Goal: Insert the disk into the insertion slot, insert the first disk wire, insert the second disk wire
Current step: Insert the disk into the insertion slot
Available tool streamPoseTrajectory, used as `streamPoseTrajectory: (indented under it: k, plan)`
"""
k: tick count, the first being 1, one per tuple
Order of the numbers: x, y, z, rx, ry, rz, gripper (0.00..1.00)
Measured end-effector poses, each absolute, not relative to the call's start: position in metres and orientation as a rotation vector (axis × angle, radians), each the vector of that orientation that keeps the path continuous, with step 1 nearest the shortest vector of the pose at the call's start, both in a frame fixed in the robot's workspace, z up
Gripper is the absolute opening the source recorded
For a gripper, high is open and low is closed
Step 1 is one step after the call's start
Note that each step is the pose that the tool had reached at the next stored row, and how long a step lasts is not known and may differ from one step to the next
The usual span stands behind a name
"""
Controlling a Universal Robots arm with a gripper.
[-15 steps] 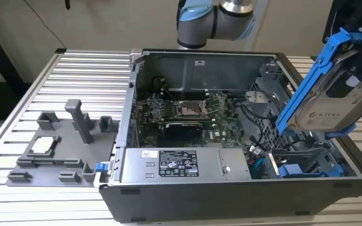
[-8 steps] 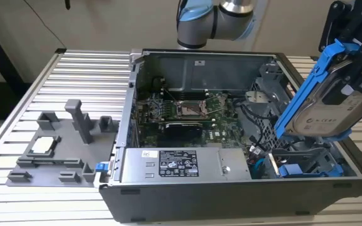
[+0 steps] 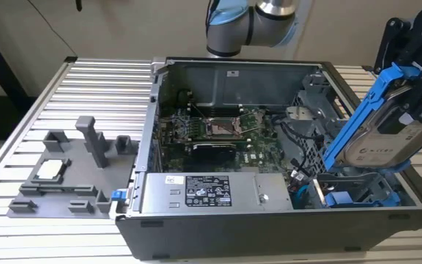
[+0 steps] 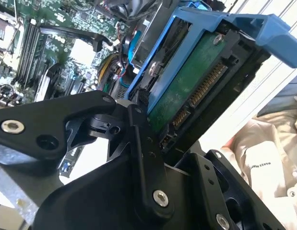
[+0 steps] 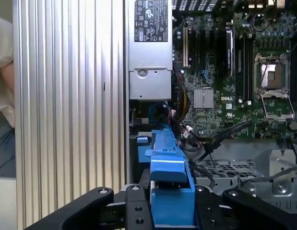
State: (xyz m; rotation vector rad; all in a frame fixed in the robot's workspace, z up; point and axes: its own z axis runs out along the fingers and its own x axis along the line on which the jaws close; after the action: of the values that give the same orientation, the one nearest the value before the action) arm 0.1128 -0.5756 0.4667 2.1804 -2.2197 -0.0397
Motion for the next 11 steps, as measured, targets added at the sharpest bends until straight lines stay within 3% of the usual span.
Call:
streamPoseTrajectory:
  k: [11]
  plan:
    - [0.123,-0.577,0.447,2.183,-2.218,-0.039,0.33]
